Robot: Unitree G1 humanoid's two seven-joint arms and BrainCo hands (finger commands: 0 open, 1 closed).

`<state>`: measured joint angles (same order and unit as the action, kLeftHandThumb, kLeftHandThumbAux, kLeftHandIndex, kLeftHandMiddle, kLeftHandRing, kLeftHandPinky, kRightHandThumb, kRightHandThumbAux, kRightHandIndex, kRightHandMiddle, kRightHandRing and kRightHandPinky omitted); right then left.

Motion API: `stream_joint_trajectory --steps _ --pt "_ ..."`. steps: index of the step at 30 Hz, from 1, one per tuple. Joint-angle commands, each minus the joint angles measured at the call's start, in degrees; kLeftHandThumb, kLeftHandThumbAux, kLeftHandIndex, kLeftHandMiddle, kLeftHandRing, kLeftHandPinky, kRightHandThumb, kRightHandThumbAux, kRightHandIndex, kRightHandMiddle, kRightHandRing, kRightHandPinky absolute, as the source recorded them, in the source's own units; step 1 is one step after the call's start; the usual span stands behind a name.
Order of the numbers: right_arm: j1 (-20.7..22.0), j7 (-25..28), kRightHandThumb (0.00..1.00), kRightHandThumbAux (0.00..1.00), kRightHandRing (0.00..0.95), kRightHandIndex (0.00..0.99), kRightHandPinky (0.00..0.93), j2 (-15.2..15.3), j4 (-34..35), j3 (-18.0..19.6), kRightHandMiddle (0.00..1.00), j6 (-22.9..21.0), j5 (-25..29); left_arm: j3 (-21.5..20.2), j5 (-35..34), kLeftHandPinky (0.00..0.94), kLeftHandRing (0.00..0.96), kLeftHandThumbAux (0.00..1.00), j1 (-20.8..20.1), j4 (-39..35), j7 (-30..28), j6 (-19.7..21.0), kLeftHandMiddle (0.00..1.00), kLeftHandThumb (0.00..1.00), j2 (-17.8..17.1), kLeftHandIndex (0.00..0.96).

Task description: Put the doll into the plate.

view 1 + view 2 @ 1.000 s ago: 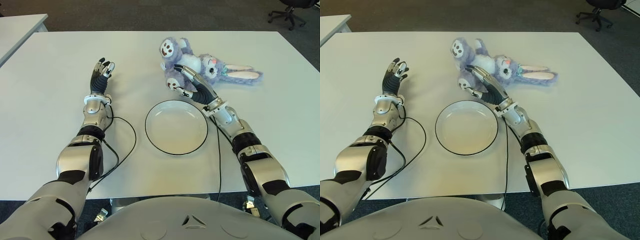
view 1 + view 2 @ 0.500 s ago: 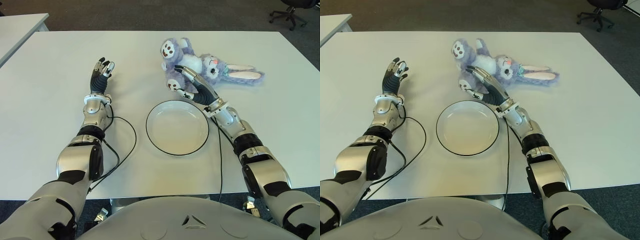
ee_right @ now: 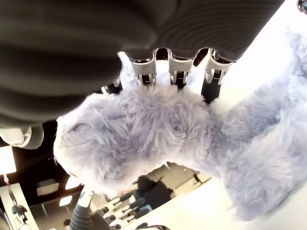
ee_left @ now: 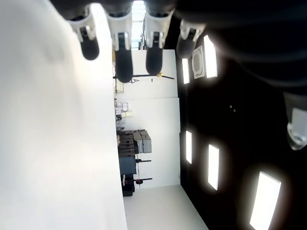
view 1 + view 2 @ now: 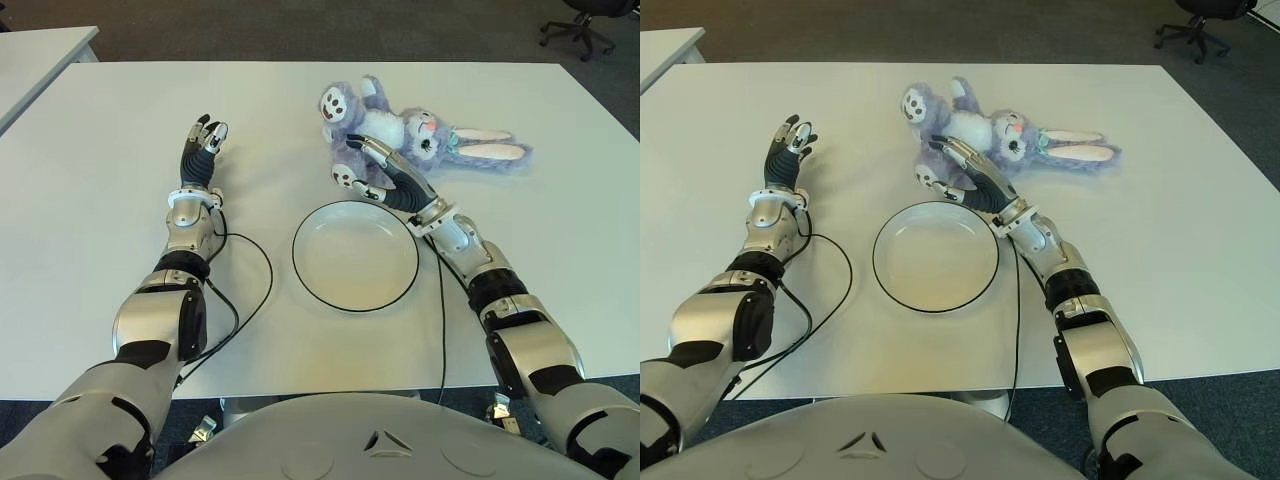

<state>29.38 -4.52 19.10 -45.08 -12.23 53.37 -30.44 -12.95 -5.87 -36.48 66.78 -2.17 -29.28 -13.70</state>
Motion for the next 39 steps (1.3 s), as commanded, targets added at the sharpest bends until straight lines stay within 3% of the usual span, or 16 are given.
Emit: stream_joint_trajectory --steps 1,12,22,39 --pt "-22.98 -2.54 0.475 0.247 0.000 0.000 0.000 -5.72 -10.63 -2.60 0.000 -2.62 2.30 -0.51 -0.57 0.097 0.151 0.393 5.55 3.02 -0.53 3.51 0.135 0.000 2.59 0.000" --pt "-19.90 -9.89 0.504 0.294 0.000 0.000 0.000 -8.69 -12.71 -4.07 0.012 -6.03 -1.20 -0.58 -0.61 0.143 0.155 0.396 5.41 3.10 -0.33 3.40 0.138 0.000 2.73 0.000" --pt "-18.37 -14.93 0.502 0.294 0.003 0.003 0.000 -9.04 -13.88 -6.42 0.020 -9.41 -4.92 -0.63 -0.71 0.160 0.159 0.396 5.36 3.06 -0.85 3.12 0.136 0.000 2.63 0.000" --pt "-16.83 -16.64 0.513 0.314 0.002 0.024 0.000 -9.99 -15.37 -7.25 0.027 -13.34 -5.51 -0.74 -0.82 0.158 0.160 0.404 5.39 2.89 -0.74 2.94 0.140 0.000 2.66 0.005"
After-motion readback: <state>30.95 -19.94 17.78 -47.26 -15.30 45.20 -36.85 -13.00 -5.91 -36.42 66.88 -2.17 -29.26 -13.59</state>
